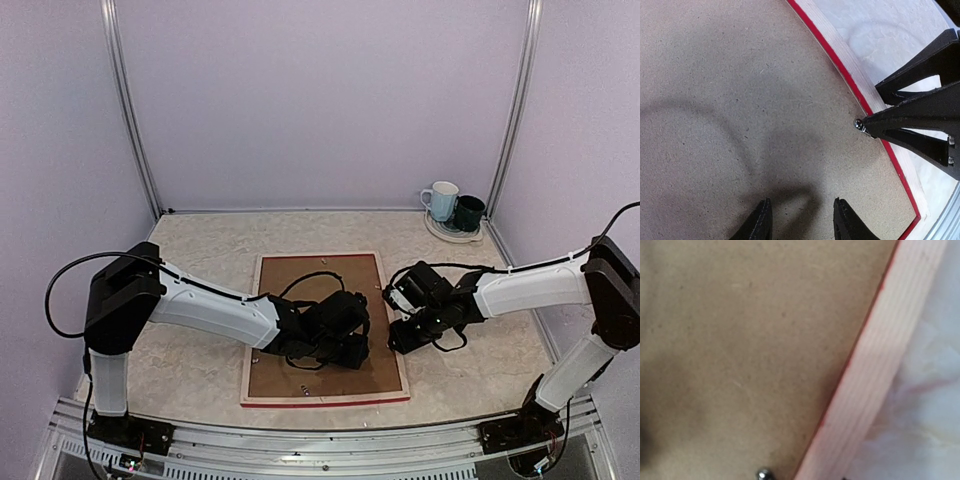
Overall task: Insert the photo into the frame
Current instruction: Press the fastener onto the backboard.
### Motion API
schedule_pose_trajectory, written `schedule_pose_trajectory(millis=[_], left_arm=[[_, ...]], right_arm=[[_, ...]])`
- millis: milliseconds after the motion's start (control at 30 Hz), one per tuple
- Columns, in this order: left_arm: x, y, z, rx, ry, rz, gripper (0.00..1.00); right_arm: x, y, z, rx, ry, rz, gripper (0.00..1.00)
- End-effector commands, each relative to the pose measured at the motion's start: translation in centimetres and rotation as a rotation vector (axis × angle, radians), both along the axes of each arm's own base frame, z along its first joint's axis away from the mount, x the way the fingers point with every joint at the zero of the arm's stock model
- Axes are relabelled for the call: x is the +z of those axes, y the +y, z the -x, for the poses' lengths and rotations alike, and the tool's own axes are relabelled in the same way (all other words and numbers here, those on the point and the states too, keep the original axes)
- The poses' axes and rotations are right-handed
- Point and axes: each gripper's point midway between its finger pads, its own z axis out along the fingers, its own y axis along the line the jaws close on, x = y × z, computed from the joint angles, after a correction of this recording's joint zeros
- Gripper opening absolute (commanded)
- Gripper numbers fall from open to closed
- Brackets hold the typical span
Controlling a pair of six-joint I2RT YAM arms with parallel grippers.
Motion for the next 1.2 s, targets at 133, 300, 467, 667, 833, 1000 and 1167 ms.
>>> schedule_pose_trajectory(millis=[133, 300, 467, 667, 833, 1000, 1167], left_arm=[[-1.6, 0.0, 0.8, -0.023, 0.039, -0.036, 0.42], [-1.4, -0.2, 0.8, -0.025, 0.039, -0.034, 0.42], [-1.6, -0.1, 0.9, -0.025, 0.041, -0.038, 0.42], [-1.7, -0.1, 0.9, -0.026, 0.042, -0.038, 0.42], [-1.8, 0.0, 1.0, -0.028, 0.045, -0.04, 0.42], [-1.8, -0.2, 1.1, -0.033, 0.047, -0.036, 0.42], [-2.1, -0.1, 1.2, -0.032, 0.049, -0.039, 0.42]], right_arm=[[-0.1, 0.4, 1.4, 0.058, 0.048, 0.006, 0.29], [-0.4, 1.0, 1.8, 0.079, 0.066, -0.014, 0.29], [-0.8, 1.3, 2.0, 0.085, 0.076, -0.026, 0.29], [-0.7, 1.6, 2.1, 0.092, 0.08, -0.045, 0.29], [-0.7, 2.1, 2.3, 0.103, 0.091, -0.077, 0.29], [-0.9, 2.6, 2.6, 0.112, 0.106, -0.097, 0.29], [-1.0, 2.6, 2.6, 0.112, 0.109, -0.097, 0.33]])
